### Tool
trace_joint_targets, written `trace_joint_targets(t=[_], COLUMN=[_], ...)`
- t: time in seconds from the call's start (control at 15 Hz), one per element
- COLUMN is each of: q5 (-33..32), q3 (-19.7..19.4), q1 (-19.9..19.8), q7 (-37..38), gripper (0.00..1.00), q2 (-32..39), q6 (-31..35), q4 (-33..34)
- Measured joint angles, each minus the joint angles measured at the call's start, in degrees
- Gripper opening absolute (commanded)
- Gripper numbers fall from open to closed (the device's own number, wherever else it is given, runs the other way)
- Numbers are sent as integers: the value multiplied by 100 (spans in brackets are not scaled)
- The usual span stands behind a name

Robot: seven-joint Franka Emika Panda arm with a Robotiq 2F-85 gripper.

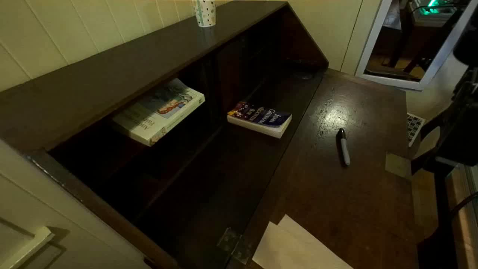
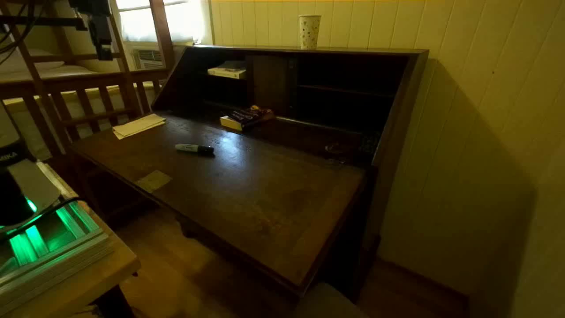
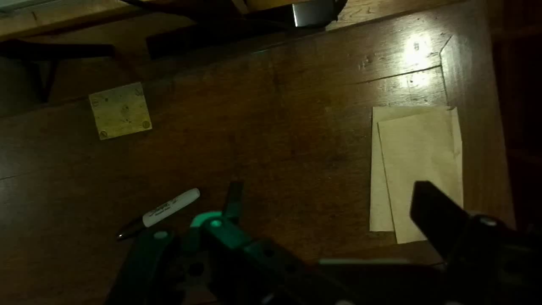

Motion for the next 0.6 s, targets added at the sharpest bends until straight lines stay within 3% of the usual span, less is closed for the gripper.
trace_joint_targets(t=[0.6], q5=[-33], q3=[-3], q1=[-22], q7=[47], gripper=[100], q2=[4], q6=[11], q4=[0])
